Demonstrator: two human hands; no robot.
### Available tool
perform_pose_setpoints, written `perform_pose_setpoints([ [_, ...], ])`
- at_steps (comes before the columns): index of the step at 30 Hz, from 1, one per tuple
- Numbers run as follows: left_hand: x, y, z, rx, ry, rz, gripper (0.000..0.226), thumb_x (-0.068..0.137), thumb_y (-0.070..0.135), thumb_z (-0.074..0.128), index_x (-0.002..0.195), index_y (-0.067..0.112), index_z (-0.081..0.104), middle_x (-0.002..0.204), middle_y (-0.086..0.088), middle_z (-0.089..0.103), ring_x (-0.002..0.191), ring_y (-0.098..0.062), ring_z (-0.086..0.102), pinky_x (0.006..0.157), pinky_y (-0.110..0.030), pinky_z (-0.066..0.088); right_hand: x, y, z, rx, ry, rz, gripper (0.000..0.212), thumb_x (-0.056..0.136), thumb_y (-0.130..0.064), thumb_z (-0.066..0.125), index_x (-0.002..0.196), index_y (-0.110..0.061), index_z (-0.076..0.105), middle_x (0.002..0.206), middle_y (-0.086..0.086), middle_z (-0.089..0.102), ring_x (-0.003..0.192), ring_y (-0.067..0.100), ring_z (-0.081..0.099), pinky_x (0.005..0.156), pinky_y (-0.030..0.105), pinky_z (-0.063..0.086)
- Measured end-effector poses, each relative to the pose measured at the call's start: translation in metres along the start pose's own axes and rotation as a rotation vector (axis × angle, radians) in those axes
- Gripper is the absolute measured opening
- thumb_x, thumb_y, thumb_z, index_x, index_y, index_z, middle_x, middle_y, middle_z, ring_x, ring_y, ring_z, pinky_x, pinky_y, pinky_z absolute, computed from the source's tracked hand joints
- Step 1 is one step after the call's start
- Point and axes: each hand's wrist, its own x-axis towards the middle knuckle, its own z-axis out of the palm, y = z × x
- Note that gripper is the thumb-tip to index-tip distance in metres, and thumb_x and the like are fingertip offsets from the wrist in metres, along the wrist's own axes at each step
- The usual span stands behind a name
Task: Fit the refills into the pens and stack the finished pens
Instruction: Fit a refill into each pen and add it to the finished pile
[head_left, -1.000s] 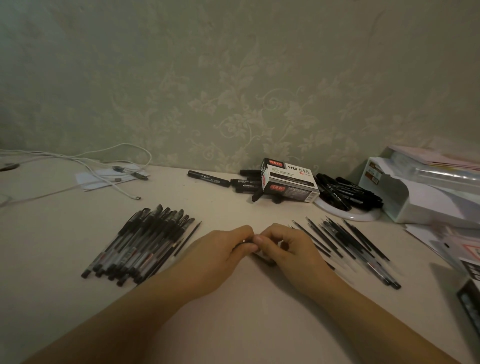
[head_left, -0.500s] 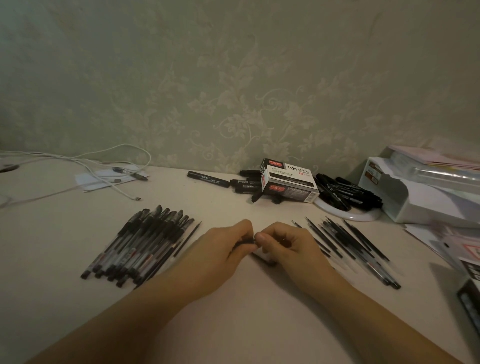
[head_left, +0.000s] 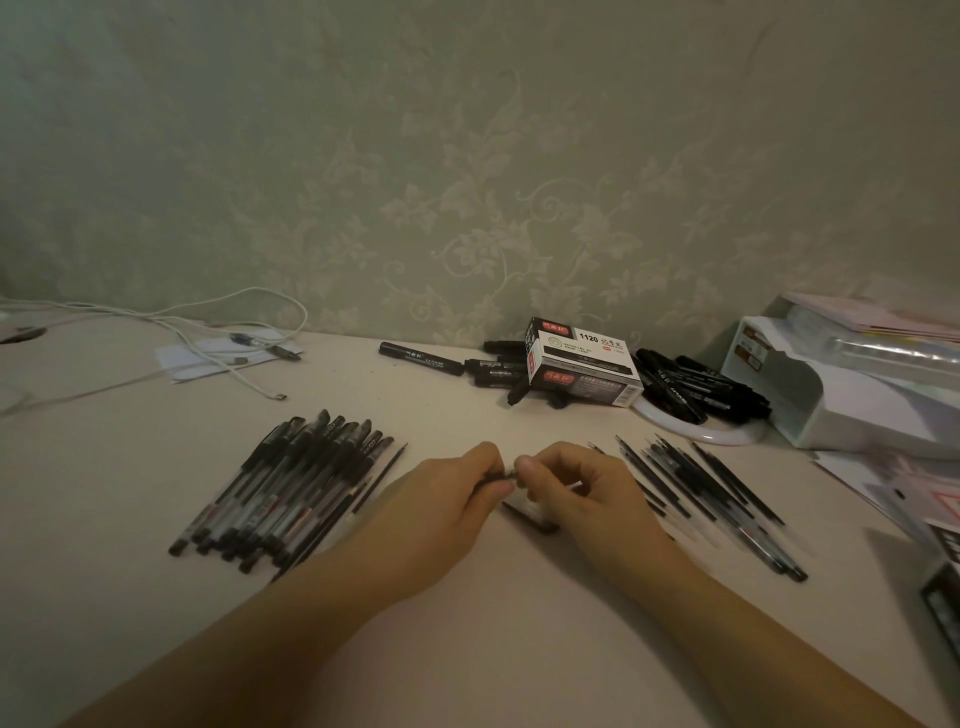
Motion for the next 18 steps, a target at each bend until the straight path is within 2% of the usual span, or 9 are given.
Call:
perform_pose_setpoints([
  [2, 0.0001, 0.0002, 0.0011, 0.006, 0.008, 0.010, 0.015, 0.099, 0.043, 0.041, 0.087, 0.034, 0.044, 0.061, 0.006, 0.050, 0.057, -0.009, 0.048, 0.051, -0.025, 0.034, 0.0001, 0.0003, 0.0002, 0.012, -0.008, -0.004, 0.022, 0.085, -0.049, 0.063, 0.081, -0.030, 0.074, 0.078, -0.006, 0.069, 0.073, 0.003, 0.061, 0.070, 0.013, 0.049],
  [5, 0.0003, -0.0008, 0.0014, -0.008, 0.024, 0.004, 0.016, 0.098, 0.043, 0.041, 0.087, 0.033, 0.045, 0.061, 0.004, 0.050, 0.055, -0.009, 0.047, 0.051, -0.024, 0.033, 0.0018, 0.0025, -0.0028, 0.001, -0.023, -0.014, 0.011, 0.092, -0.031, 0.065, 0.087, -0.032, 0.075, 0.086, -0.011, 0.071, 0.082, 0.002, 0.061, 0.073, 0.013, 0.048],
  [8, -0.0005, -0.0011, 0.0015, -0.003, 0.015, 0.008, 0.015, 0.098, 0.042, 0.042, 0.087, 0.033, 0.045, 0.060, 0.004, 0.050, 0.054, -0.008, 0.046, 0.050, -0.022, 0.032, 0.0022, 0.0029, -0.0021, -0.024, -0.026, -0.013, 0.006, 0.091, -0.035, 0.066, 0.091, -0.037, 0.072, 0.094, -0.016, 0.070, 0.085, 0.004, 0.061, 0.073, 0.017, 0.048],
  [11, -0.0006, -0.0012, 0.0022, 0.002, 0.019, 0.007, 0.016, 0.098, 0.042, 0.043, 0.086, 0.032, 0.045, 0.060, 0.003, 0.050, 0.054, -0.008, 0.047, 0.050, -0.023, 0.032, 0.0021, 0.0039, 0.0014, -0.022, -0.020, -0.002, 0.014, 0.090, -0.043, 0.064, 0.086, -0.032, 0.072, 0.084, -0.011, 0.070, 0.077, 0.004, 0.061, 0.071, 0.024, 0.050],
  [13, -0.0005, -0.0010, 0.0025, 0.001, 0.015, 0.008, 0.016, 0.098, 0.043, 0.042, 0.087, 0.032, 0.046, 0.060, 0.003, 0.049, 0.054, -0.008, 0.046, 0.050, -0.022, 0.032, 0.0023, 0.0037, 0.0008, -0.018, -0.031, 0.000, 0.013, 0.092, -0.037, 0.065, 0.084, -0.030, 0.072, 0.081, -0.008, 0.069, 0.074, 0.005, 0.060, 0.071, 0.028, 0.052],
  [15, -0.0006, -0.0013, 0.0024, -0.010, 0.022, 0.014, 0.016, 0.098, 0.043, 0.042, 0.087, 0.032, 0.046, 0.060, 0.003, 0.050, 0.054, -0.009, 0.046, 0.049, -0.025, 0.034, 0.0026, 0.0036, -0.0012, -0.010, -0.044, -0.010, 0.007, 0.092, -0.030, 0.068, 0.087, -0.031, 0.073, 0.085, -0.011, 0.070, 0.074, 0.003, 0.059, 0.069, 0.024, 0.050],
  [18, -0.0009, -0.0019, 0.0014, -0.013, 0.025, 0.013, 0.015, 0.098, 0.042, 0.043, 0.087, 0.033, 0.046, 0.060, 0.003, 0.050, 0.054, -0.010, 0.047, 0.052, -0.032, 0.038, 0.0019, 0.0032, -0.0022, -0.010, -0.053, -0.037, 0.013, 0.091, -0.025, 0.069, 0.094, -0.037, 0.071, 0.091, -0.017, 0.068, 0.073, -0.001, 0.058, 0.065, 0.016, 0.047],
])
